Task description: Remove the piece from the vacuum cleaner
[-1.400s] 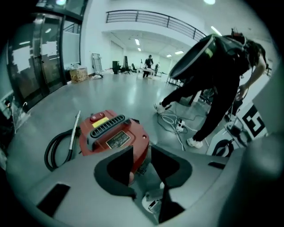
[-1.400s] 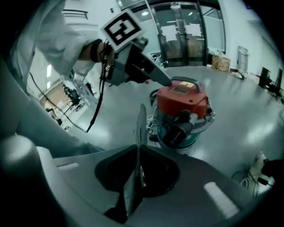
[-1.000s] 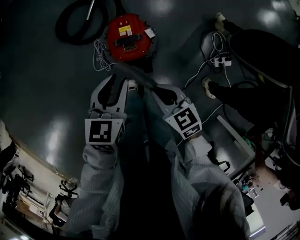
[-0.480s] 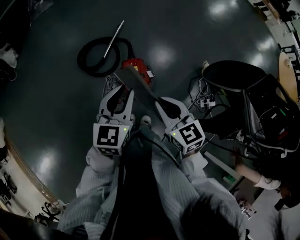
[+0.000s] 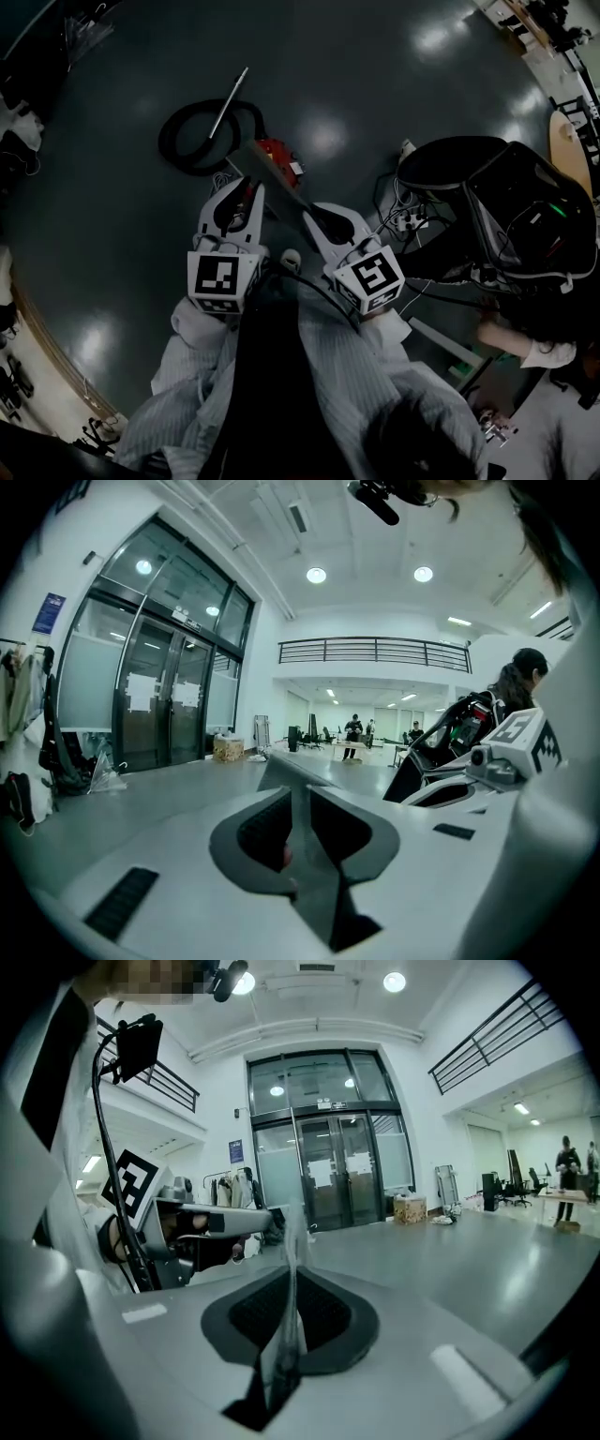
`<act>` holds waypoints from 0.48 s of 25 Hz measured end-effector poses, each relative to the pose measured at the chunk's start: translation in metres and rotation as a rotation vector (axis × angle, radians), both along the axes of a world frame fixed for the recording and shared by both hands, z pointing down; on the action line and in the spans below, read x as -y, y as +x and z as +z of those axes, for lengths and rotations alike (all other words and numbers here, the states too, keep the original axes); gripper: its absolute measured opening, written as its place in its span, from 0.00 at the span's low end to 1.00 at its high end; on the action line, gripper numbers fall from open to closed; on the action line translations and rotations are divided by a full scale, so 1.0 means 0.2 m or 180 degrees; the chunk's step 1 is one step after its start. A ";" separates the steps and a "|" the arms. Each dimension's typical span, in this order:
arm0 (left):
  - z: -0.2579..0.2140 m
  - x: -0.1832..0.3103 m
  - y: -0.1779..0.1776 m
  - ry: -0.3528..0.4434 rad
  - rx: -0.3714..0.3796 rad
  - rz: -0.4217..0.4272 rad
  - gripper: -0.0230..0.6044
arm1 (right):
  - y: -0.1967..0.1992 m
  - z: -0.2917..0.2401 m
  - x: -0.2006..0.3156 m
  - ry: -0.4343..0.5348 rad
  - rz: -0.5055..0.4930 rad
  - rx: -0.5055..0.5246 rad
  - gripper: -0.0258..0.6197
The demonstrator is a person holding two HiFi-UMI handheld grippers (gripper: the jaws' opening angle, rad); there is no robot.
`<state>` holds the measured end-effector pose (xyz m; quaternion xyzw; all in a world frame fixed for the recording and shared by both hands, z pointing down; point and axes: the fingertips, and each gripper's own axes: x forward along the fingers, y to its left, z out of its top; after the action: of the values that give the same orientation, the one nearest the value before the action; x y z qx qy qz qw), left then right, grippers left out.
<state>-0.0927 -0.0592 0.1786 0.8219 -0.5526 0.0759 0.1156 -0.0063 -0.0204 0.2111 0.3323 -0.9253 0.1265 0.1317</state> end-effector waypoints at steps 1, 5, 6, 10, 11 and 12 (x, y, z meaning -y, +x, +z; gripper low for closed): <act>-0.01 -0.01 0.01 0.0015 -0.0002 0.0011 0.14 | 0.00 -0.02 -0.01 0.0027 0.0001 0.0003 0.08; -0.03 0.00 0.04 0.0059 0.0014 0.0036 0.14 | 0.02 -0.05 0.00 0.0077 -0.0003 -0.0003 0.08; -0.04 -0.01 0.04 0.0064 0.0018 0.0038 0.14 | 0.02 -0.06 0.00 0.0074 -0.0004 -0.0007 0.08; -0.11 -0.01 0.05 0.0086 0.0025 0.0067 0.14 | 0.01 -0.13 0.00 0.0083 0.0006 -0.0021 0.08; -0.13 0.00 0.05 0.0090 0.0028 0.0074 0.14 | 0.01 -0.15 0.01 0.0088 0.0009 -0.0027 0.08; -0.14 0.03 0.05 0.0093 0.0032 0.0082 0.14 | 0.01 -0.17 0.04 0.0092 0.0010 -0.0032 0.08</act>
<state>-0.0831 -0.0642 0.1500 0.8302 -0.5436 0.0734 0.0999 -0.0041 -0.0278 0.1773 0.3363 -0.9259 0.1116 0.1313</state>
